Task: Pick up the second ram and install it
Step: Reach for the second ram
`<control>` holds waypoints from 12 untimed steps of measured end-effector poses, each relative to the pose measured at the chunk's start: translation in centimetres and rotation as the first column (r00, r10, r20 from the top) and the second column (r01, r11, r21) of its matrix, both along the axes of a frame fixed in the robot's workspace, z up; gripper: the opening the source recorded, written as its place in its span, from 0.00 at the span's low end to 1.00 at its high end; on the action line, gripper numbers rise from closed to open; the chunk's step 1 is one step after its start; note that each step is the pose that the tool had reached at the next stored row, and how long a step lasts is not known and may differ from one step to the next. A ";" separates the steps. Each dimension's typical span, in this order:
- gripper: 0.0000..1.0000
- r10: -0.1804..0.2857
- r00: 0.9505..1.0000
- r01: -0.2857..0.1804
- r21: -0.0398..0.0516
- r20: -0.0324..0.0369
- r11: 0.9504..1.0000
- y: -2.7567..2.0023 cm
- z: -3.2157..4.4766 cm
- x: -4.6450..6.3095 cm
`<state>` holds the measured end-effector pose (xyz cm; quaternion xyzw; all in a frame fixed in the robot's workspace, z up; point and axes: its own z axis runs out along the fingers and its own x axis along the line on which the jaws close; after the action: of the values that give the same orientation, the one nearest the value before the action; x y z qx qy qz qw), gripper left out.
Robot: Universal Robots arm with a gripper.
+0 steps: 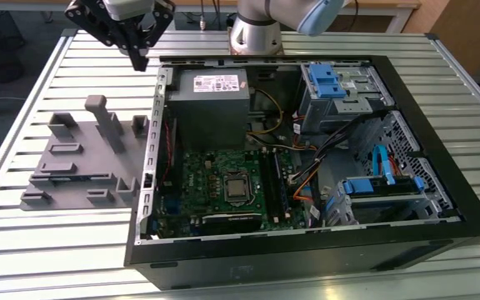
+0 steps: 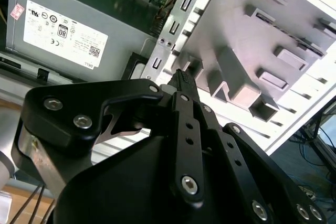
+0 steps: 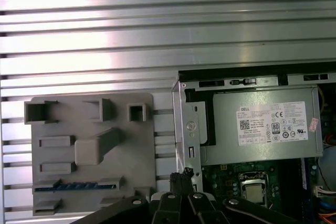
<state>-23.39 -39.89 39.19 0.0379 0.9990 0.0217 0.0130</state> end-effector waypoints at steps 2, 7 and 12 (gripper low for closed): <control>0.11 0.000 1.000 0.000 0.000 0.000 1.000 0.00 -0.01 -0.1; 0.11 0.000 1.000 0.000 0.000 0.000 1.000 0.00 -0.01 -0.1; 0.11 0.000 1.000 0.000 0.000 0.000 1.000 0.00 -0.01 -0.3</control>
<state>-23.66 -39.89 39.18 0.0379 0.9990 0.0217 0.0128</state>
